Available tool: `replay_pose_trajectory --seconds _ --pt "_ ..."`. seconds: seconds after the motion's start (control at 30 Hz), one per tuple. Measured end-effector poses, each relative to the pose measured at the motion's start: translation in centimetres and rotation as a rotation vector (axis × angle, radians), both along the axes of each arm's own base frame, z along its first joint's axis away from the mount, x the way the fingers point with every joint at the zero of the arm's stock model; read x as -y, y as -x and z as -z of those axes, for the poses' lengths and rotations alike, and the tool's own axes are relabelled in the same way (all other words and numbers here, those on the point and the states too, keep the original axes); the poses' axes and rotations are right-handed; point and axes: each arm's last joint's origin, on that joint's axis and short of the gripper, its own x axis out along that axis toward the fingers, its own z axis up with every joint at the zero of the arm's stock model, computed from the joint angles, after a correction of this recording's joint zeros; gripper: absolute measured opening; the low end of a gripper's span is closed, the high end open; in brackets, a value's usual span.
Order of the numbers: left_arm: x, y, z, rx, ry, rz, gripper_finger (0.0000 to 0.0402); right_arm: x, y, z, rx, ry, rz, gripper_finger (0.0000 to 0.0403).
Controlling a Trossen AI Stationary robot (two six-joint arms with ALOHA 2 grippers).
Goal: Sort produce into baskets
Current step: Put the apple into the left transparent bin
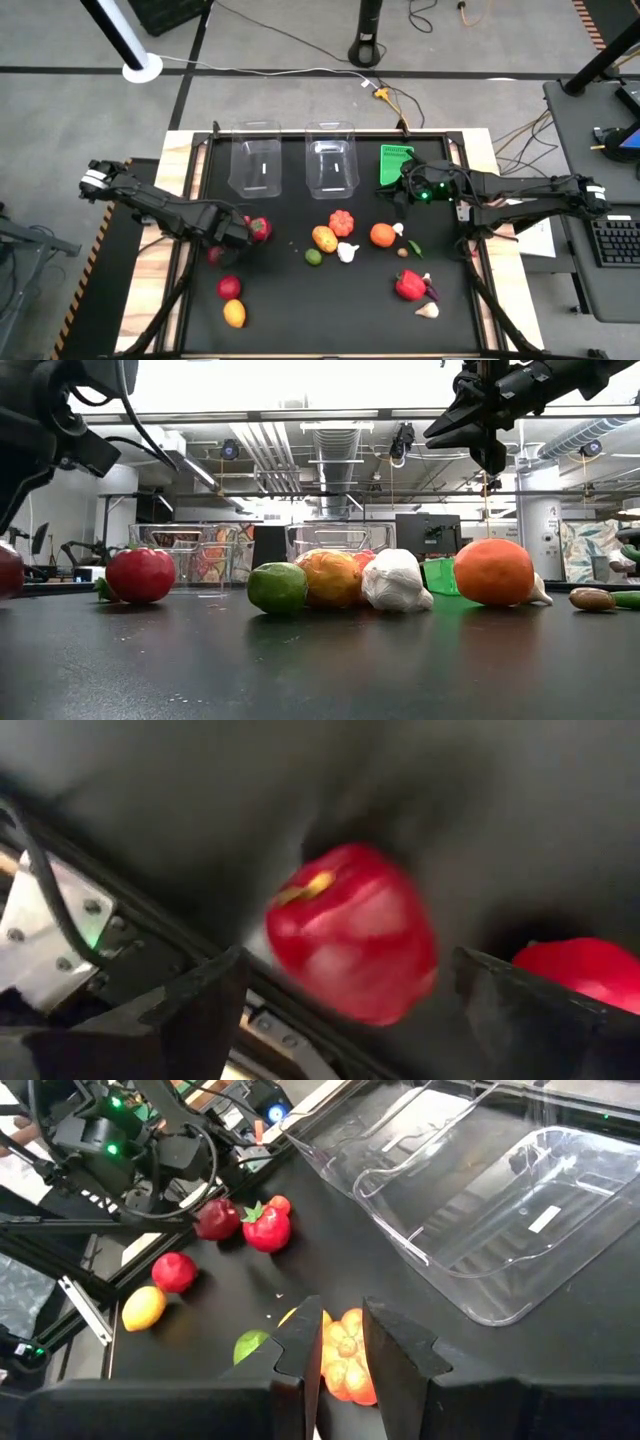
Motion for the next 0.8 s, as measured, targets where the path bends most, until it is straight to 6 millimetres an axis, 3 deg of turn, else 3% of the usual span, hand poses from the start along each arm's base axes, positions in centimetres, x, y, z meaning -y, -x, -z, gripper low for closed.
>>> replay_pose_trajectory --seconds 0.17,0.57,0.8 --pt "0.2 0.0 0.1 0.010 -0.012 -0.041 0.0330 0.0 0.0 0.0 0.000 0.001 0.000 0.0068" --pt "1.5 0.5 0.1 0.027 -0.066 -0.329 0.0330 0.0 0.0 0.0 -0.003 0.009 -0.004 0.0068" --pt "1.5 1.2 1.6 0.007 -0.111 -0.376 0.0330 0.1 0.0 0.0 -0.005 0.022 -0.005 0.0068"
